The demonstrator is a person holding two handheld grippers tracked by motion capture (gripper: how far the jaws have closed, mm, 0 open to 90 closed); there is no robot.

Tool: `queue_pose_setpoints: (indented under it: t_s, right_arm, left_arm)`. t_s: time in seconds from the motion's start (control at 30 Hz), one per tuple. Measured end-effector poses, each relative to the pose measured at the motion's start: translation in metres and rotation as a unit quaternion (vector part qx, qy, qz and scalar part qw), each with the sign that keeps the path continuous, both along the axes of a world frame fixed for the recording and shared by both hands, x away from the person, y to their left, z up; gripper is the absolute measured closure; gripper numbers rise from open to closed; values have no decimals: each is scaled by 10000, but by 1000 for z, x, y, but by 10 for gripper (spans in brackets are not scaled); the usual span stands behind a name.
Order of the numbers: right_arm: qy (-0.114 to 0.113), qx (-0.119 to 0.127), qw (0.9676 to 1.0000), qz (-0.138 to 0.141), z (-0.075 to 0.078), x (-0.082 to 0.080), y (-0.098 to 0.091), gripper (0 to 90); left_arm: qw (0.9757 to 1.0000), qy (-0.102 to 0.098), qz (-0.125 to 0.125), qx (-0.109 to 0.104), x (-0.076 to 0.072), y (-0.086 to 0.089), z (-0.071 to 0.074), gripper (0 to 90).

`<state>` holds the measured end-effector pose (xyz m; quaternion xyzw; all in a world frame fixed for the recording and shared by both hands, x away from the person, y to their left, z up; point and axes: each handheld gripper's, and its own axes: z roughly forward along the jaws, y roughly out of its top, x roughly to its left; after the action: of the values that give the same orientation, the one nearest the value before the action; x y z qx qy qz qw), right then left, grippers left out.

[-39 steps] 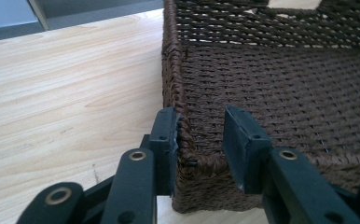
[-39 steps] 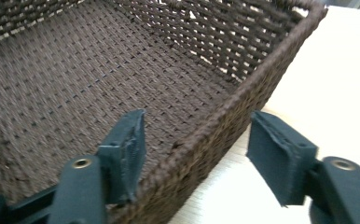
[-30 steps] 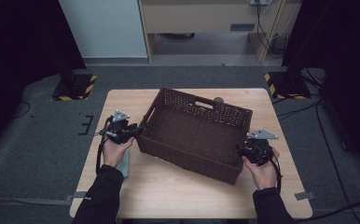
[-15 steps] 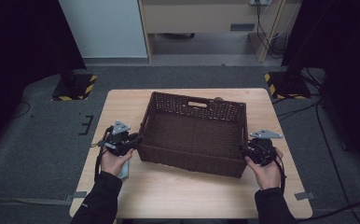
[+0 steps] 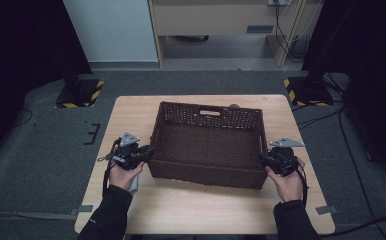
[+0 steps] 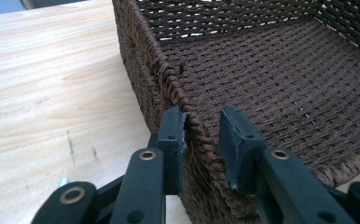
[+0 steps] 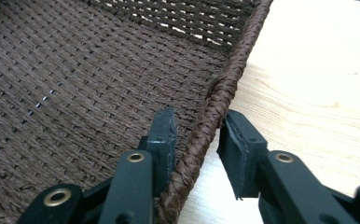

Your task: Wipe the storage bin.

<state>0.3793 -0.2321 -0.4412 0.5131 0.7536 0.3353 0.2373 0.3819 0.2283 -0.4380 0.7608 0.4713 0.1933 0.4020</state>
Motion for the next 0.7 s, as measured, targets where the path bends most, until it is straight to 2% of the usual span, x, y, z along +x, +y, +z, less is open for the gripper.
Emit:
queue_pose_setpoints:
  t_s: [0.07, 0.2, 0.27, 0.33, 0.4, 0.43, 0.47, 0.53, 0.63, 0.7]
  right_arm:
    - [-71, 21, 10000, -15, 2, -1, -2, 584]
    - [-87, 198, 9998, 32, 8, -4, -4, 576]
    - [-43, 149, 9998, 78, 10, -6, -3, 580]
    - [-8, 7, 10000, 44, 9, -5, -2, 602]
    - [53, -38, 10000, 1, 5, -3, -1, 624]
    - [129, -66, 9999, -21, 2, -2, -1, 645]
    - [210, -132, 9997, -40, -3, 0, -2, 688]
    - [279, 21, 9996, 16, -4, 1, -4, 743]
    - [265, -132, 9996, -5, -3, -1, -1, 769]
    - [324, -104, 9994, -23, -1, -3, -1, 771]
  left_arm:
    - [10000, -34, -14, -14, -7, 0, 0, 692]
    - [10000, -59, -46, -62, -22, -2, 0, 672]
    - [10000, -74, -49, -42, -26, -3, 0, 665]
    - [9999, -105, -46, -25, -26, -4, 0, 663]
    - [9999, -139, -65, -58, -26, -3, 0, 663]
    - [9997, -190, -132, -18, -26, -2, 0, 663]
    - [9997, -209, -142, -64, -26, -2, 1, 656]
    - [9995, -298, -112, -91, -28, 1, 3, 626]
    - [9988, -444, -35, -210, -34, 9, 9, 589]
    - [9984, -523, 42, -232, -40, 19, 12, 565]
